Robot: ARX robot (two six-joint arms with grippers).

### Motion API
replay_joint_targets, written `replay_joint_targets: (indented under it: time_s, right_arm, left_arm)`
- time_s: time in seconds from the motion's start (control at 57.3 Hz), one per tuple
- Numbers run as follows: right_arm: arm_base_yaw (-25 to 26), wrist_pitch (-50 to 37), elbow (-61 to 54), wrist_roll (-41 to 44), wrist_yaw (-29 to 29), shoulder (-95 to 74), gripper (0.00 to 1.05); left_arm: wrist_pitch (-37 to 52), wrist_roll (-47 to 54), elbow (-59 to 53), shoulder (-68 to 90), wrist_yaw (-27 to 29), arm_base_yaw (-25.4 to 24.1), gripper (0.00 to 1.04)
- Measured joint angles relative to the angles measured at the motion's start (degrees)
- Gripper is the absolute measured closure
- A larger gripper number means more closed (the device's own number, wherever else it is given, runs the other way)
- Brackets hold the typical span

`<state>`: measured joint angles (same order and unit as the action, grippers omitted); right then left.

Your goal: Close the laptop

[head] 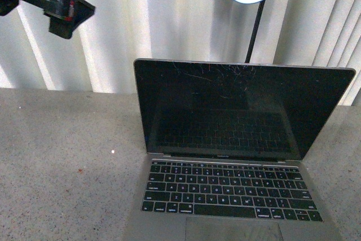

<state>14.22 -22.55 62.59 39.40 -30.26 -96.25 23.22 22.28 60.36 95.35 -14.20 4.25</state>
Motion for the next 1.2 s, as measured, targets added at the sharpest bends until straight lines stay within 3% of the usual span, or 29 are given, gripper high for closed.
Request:
replay_joint_targets:
  time_s: [0.262,0.716,0.873,1.205]
  right_arm:
    - [-2.2,12.9,10.3,16.8,-5.8,-7.0,0.07]
    - [-5.7,35.5,26.4,29.6,-9.8,-13.9,0.08]
    - [-6.4,42.0,28.8,34.8,-9.2,-14.8,0.33]
    - [-8.2,48.0,30.7,40.6,-6.7,-15.1,0.9]
  left_arm:
    - [-15.3,14.3,13.7,7.4,-2.7,3.6,0.07]
    - [-36.3,27.1,34.3,16.7,-5.9,6.6,0.07]
    - [-40.7,30.1,38.6,19.2,-5.2,8.0,0.07]
    - [-43.5,41.4,39.1,20.1,-4.5,9.6,0.63]
